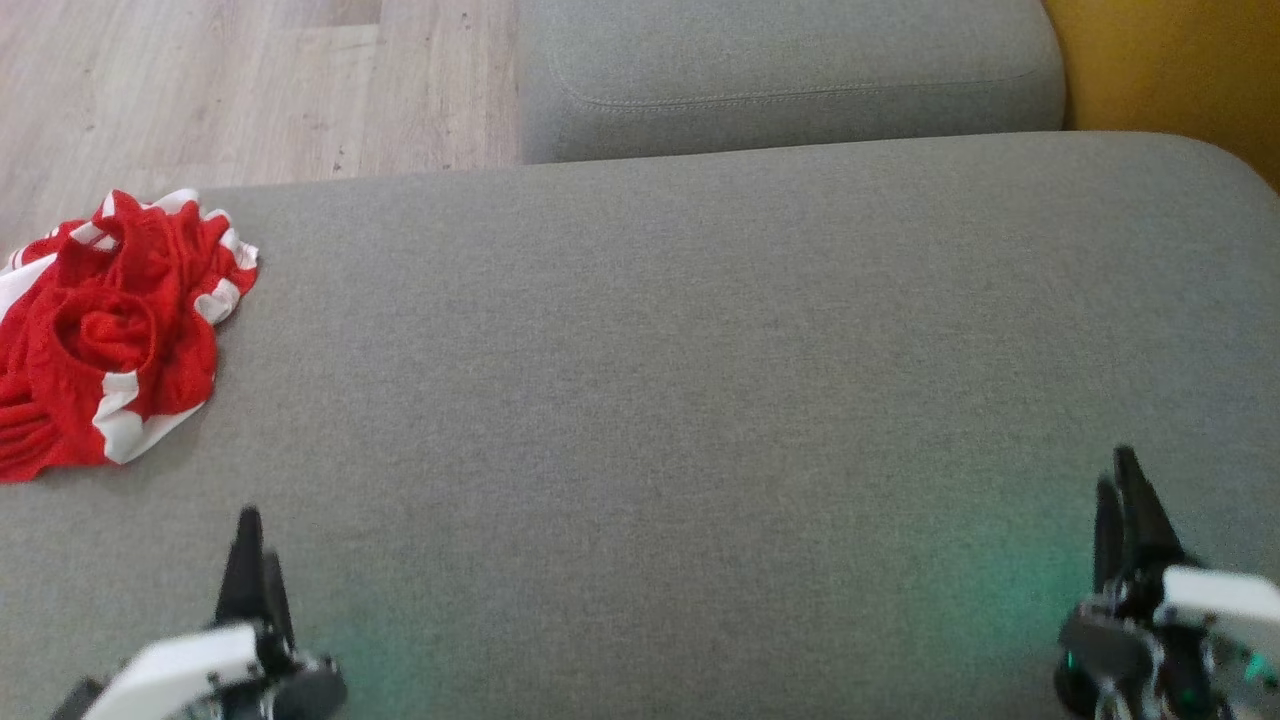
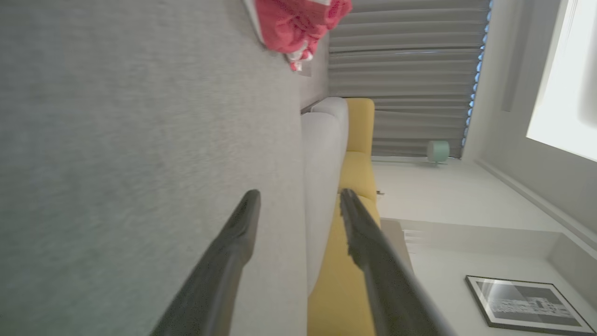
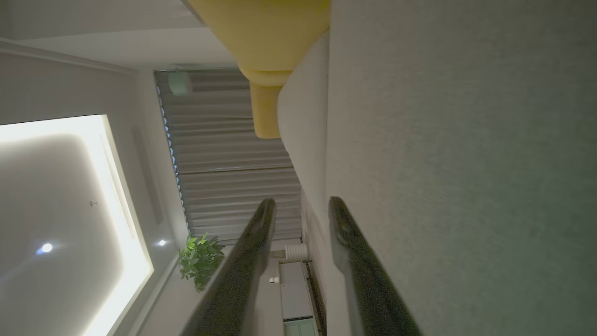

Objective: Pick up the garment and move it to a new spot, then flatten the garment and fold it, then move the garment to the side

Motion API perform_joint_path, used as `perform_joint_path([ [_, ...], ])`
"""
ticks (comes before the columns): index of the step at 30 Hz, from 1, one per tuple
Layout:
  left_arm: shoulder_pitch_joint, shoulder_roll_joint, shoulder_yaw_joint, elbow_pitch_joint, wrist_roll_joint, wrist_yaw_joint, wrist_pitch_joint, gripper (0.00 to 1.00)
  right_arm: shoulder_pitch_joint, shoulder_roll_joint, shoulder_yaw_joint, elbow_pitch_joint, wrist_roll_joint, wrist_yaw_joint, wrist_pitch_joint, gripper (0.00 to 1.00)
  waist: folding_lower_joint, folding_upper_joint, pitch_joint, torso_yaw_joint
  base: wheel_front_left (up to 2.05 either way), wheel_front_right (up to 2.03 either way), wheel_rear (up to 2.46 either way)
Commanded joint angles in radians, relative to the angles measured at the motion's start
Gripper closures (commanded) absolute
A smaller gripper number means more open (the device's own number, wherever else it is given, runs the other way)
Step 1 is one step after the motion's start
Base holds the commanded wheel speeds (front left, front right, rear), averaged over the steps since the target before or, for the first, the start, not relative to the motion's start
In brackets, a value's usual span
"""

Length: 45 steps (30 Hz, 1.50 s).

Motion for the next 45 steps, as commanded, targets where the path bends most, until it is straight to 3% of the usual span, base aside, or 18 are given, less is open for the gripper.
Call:
perform_joint_path([
  [1,0.005,0.0,-0.001,0.007,0.0,0.0,-0.001,0.0,0.005,0.001,0.001,0.009,0.0,0.0,-0.001,0.0,0.0,0.0,0.0,0.0,0.0,0.0,0.0],
  [24,0.061,0.0,-0.053,-0.041,0.063,0.016,-0.064,0.0,0.056,0.0,0.045,-0.02,-0.089,0.001,-0.065,0.0,0.0,0.0,-0.014,0.0,0.0,0.0,0.0],
  [45,0.074,0.001,-0.104,-0.133,0.433,0.068,-0.126,0.0,0.076,-0.001,0.066,-0.121,-0.458,0.003,-0.127,0.0,0.0,0.0,-0.02,0.007,0.0,0.0,0.0],
])
